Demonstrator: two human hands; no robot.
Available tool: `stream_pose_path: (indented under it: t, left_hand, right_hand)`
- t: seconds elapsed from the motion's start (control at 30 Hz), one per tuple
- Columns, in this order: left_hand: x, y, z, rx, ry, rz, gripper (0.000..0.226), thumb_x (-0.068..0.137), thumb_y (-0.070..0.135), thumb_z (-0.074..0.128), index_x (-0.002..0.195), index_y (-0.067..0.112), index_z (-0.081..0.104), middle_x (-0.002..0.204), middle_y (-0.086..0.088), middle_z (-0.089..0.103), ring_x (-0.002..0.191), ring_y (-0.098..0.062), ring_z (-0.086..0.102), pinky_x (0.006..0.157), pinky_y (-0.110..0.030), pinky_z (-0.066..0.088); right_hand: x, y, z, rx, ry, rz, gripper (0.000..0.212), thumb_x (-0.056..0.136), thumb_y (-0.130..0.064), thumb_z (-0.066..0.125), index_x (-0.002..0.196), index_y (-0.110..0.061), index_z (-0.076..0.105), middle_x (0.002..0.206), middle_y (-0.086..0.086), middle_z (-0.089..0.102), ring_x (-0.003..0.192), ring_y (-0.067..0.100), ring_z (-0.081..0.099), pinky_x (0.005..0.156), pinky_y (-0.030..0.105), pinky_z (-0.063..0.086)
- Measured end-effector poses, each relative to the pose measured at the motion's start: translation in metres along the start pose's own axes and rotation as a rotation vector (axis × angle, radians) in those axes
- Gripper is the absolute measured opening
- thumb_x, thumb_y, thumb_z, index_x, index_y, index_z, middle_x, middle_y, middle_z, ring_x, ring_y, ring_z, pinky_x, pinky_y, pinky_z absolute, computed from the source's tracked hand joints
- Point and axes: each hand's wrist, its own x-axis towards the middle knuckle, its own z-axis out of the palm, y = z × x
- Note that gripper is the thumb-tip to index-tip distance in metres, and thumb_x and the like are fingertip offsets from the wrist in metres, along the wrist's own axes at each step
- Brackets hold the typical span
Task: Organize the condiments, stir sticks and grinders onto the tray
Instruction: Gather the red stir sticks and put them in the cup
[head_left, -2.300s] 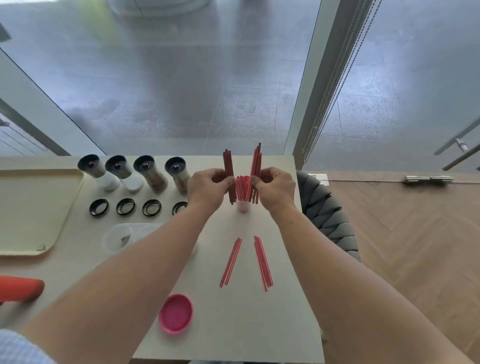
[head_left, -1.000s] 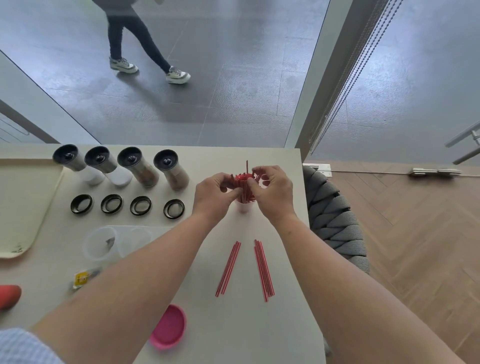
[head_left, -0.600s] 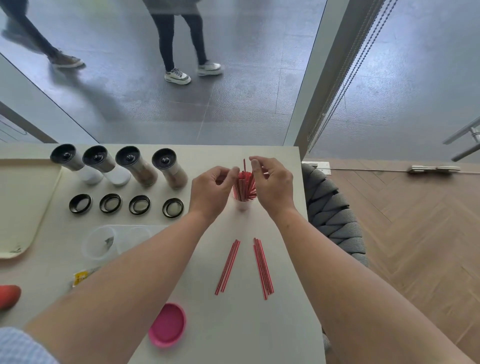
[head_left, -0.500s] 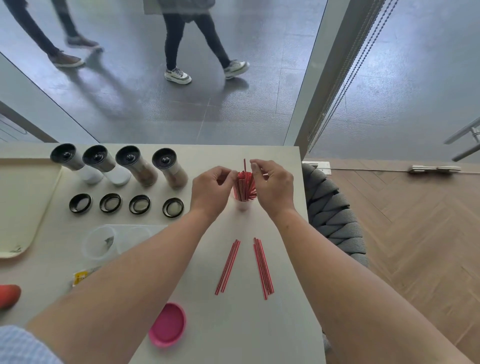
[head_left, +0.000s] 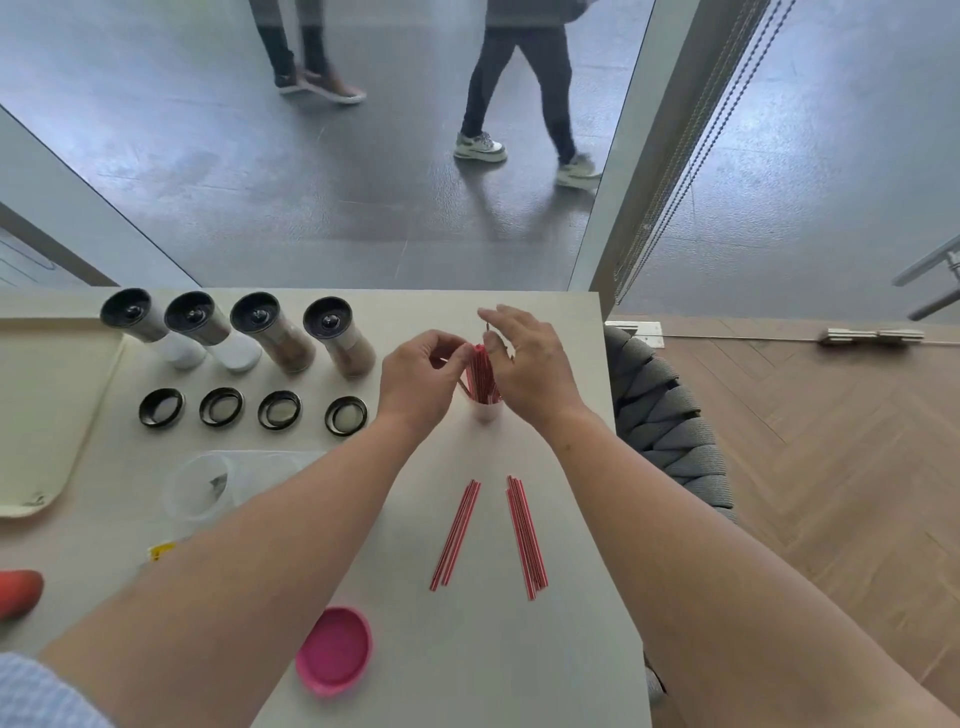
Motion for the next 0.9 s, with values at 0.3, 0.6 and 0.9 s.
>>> stream_pose_path:
  t: [0.3,0.6,0.9]
  left_hand:
    - [-0.006,0.003,-0.004,0.026,0.022,-0.016,0.010,0.096,0.037,0.067,0.089,0.031,0.072,0.083,0.016,0.072,0.081,0.003,0.066,0.075,-0.014,0.050]
    - [-0.036,-0.005,-0.022,0.047,0.110,-0.090,0.018,0.101,0.038,0.056,0.104,0.024,0.066,0.087,0.013,0.066,0.078,0.001,0.059,0.069,-0.017,0.042]
    - [-0.088,-0.029,-0.009,0.061,0.096,-0.227,0.023,0.100,0.029,0.051,0.114,0.016,0.063,0.101,-0.002,0.068,0.097,-0.021,0.062,0.089,-0.039,0.050]
  right_hand:
    - [-0.008,0.005,0.000,-0.002,0.012,0.054,0.038,0.104,-0.034,0.049,0.139,-0.026,0.061,0.149,0.000,0.053,0.137,0.022,0.040,0.116,0.034,0.031]
    - [-0.039,0.008,-0.014,0.008,0.092,0.168,0.042,0.106,-0.031,0.043,0.146,-0.017,0.051,0.145,0.002,0.054,0.132,0.023,0.044,0.105,0.024,0.028]
    - [-0.111,0.024,-0.003,-0.069,0.069,0.394,0.051,0.106,-0.033,0.042,0.151,-0.010,0.040,0.150,0.010,0.047,0.137,0.029,0.039,0.115,0.039,0.030]
